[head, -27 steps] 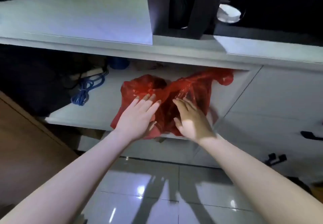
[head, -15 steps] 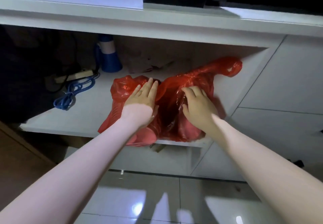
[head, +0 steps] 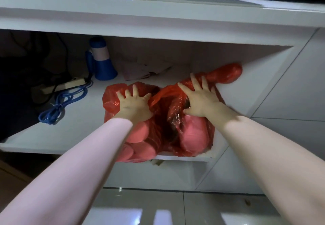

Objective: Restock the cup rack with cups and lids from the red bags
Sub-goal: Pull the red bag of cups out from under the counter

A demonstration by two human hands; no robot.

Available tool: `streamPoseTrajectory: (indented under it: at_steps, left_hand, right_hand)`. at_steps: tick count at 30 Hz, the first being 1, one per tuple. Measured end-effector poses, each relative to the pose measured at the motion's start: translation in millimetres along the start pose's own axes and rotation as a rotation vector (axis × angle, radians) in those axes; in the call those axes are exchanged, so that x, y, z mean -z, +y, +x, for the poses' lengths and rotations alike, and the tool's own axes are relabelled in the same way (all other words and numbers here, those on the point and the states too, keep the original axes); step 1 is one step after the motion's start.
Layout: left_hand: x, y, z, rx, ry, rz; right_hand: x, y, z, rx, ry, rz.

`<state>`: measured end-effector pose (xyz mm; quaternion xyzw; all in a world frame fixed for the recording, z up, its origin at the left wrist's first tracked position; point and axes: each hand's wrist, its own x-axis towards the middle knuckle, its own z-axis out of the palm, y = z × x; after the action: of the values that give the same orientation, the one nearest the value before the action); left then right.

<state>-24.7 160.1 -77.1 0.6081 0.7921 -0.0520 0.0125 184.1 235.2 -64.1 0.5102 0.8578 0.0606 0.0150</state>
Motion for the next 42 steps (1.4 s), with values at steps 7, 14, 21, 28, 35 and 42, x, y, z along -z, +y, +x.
streamPoseTrajectory:
  at_steps: [7,14,21,28,35,42]
  left_hand:
    - [-9.9,-8.0,-24.6,-0.061,0.042,0.041]
    - [-22.0,-14.5,-56.3,-0.178,0.216,0.128]
    - [-16.2,-13.5,-98.2,-0.282,0.290,0.163]
    - [7.1,-22.2,-170.4,-0.373,0.441,0.107]
    - [37.4,-27.8,-253.9,-0.501,0.491,0.128]
    - [71.7,-4.3,-334.3,-0.646,0.567,0.108]
  right_hand:
    - [-20.8,-17.6,-20.4,-0.048,0.019,-0.032]
    - [-32.6,-32.0,-61.0,0.002,0.222,-0.081]
    - [-27.2,-43.0,-98.9,0.049,0.179,0.118]
    - [13.2,-54.2,-156.6,0.106,0.392,0.156]
    - [60.8,-64.2,-226.6,0.105,0.407,0.183]
    - [93.7,-54.9,-331.9,0.009,0.447,0.174]
